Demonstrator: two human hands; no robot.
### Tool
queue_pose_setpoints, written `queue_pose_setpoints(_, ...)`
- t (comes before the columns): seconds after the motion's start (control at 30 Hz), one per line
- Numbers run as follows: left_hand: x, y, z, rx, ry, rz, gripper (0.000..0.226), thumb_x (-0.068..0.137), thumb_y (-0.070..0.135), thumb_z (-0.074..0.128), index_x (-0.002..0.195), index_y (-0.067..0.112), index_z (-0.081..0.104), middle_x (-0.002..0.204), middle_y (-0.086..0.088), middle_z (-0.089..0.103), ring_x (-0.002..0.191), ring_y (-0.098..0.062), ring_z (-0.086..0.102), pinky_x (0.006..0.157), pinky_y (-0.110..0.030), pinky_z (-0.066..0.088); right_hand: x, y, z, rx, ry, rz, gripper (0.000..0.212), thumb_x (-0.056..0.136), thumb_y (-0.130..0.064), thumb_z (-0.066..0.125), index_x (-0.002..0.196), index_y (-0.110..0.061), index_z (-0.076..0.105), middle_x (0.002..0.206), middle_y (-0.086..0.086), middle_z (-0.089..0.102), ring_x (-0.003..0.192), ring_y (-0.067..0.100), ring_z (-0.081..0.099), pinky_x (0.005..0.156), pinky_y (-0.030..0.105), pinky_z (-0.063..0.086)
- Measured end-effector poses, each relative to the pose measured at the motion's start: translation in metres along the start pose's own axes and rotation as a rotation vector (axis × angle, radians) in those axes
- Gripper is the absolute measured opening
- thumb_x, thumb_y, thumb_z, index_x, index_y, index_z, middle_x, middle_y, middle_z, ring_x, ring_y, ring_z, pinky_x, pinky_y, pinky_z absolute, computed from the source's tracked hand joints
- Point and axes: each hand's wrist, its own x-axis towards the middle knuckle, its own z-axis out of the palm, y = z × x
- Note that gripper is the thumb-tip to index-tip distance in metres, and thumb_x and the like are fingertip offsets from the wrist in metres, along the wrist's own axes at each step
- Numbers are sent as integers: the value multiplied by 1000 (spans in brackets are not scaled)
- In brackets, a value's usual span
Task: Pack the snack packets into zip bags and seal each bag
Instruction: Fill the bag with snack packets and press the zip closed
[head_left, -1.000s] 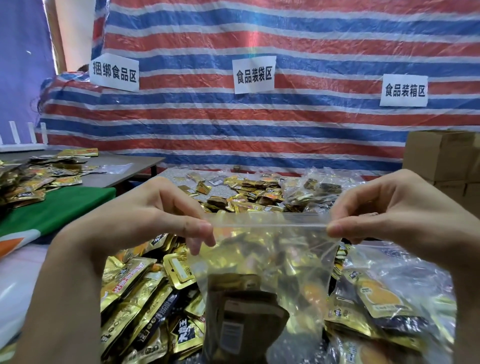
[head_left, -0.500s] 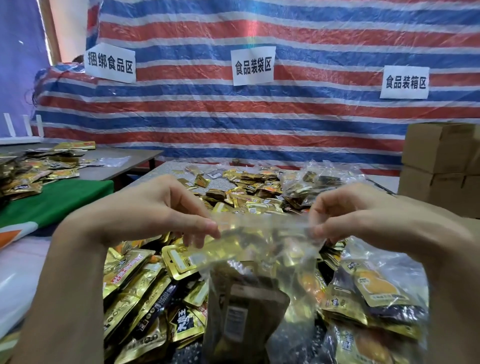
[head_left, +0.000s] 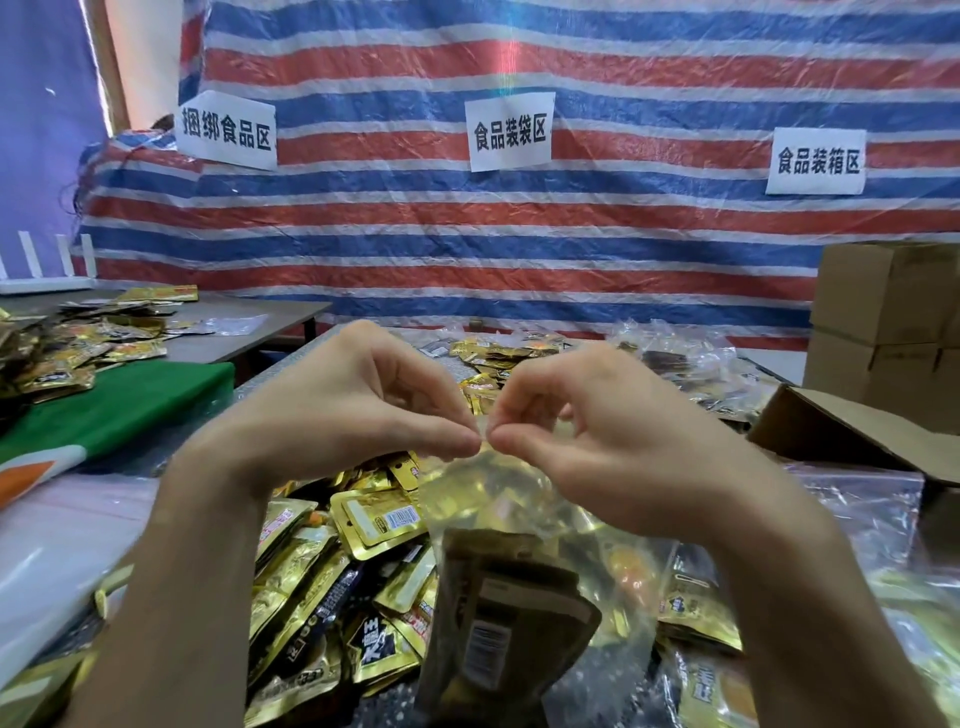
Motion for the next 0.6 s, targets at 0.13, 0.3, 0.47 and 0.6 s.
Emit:
queue_pose_setpoints(0.13,1,1,0,55,-4,33,5,76,23,82,76,19,79,76,-7,74,72,-19,70,66,-20,54,-6,-1,-8,67,-29,15,14,88,-44,72,91,-31,75,84,-16,71,81,2,66,79,38,57)
queue_pose_setpoints(0.3,-2,2,-4,54,-21,16,1,72,25,78,72,26,78,80,-3,73,76,-16,69,69,-26,55,-35,15,-36,176,-63,121,9,83,-32,79,81,-24,79,78,-5,74,72,13,68,70,35,56)
queue_pose_setpoints(0.47,3,13,9,11,-41,61,4,73,18,76,72,14,75,74,-8,70,70,-17,66,66,-23,53,-63,12,-35,219,52,76,5,81,-30,78,78,-26,79,75,-9,74,67,11,66,64,34,56)
queue_pose_setpoints(0.6,3,23,15,-82,-45,131,11,78,20,79,78,11,73,78,-9,68,73,-19,66,66,-24,53,-90,10,-57,371,96,102,12,73,-31,82,82,-24,82,80,-13,77,77,5,74,72,18,58)
